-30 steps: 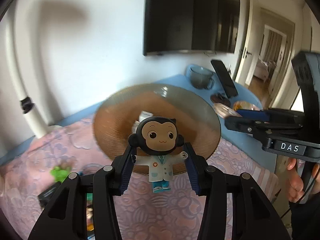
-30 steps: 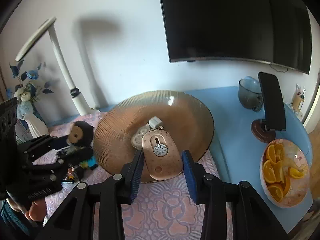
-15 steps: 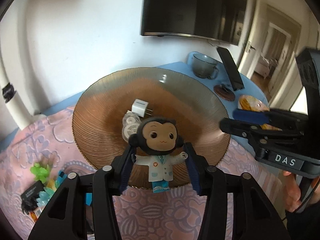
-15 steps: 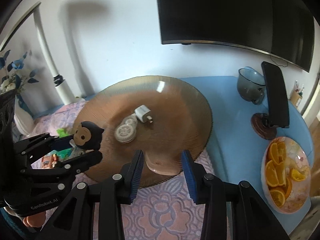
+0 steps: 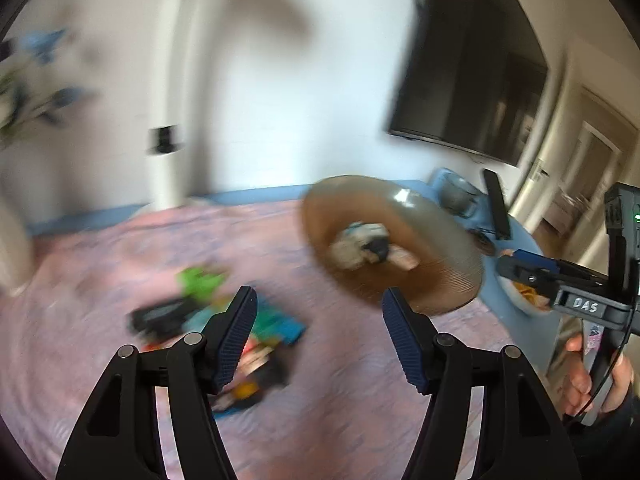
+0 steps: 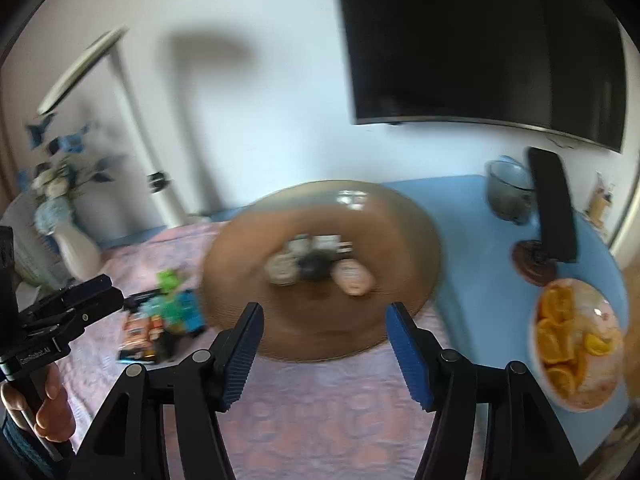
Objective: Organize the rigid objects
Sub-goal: 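Return both tools to the pile, left toward the clear cup, right toward the blue box, then grasp the clear plastic cup with the left tool while the right tool grasps the blue box, then lift and carry the clear cup and blue box over the bowl with both tools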
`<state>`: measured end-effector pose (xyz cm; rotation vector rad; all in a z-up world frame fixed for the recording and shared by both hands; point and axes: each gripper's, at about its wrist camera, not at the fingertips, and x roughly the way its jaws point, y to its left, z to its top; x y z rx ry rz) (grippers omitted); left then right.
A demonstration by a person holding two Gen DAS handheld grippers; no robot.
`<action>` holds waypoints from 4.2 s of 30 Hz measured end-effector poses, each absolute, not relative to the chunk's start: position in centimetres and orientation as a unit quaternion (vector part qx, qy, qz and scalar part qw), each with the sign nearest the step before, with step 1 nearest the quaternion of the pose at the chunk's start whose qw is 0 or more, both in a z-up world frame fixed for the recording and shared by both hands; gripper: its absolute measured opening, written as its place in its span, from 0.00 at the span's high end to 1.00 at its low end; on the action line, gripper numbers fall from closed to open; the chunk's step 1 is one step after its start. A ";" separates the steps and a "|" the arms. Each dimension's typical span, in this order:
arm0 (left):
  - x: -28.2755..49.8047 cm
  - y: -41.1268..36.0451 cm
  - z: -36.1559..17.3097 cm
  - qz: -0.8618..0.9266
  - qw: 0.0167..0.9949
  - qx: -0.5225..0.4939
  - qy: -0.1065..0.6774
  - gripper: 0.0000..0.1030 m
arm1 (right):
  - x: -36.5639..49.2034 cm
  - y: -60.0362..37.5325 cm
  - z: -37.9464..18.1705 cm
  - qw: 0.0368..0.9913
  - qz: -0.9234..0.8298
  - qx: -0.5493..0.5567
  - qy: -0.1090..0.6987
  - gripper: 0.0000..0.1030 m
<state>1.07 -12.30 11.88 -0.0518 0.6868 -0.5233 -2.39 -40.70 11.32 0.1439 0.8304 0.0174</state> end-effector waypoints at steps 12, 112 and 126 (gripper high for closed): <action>-1.6 -0.9 5.0 -0.105 0.919 -0.047 0.377 0.35 | -2.7 -29.4 3.9 0.887 0.137 0.049 0.438 0.37; -4.0 -1.8 1.7 -0.169 0.888 -0.036 0.427 0.64 | -1.5 -23.5 -2.0 0.865 0.134 -0.068 0.479 0.75; -3.8 -2.7 1.8 -0.168 0.888 -0.017 0.428 0.65 | -5.4 -27.5 -1.4 0.848 0.162 -0.003 0.505 0.74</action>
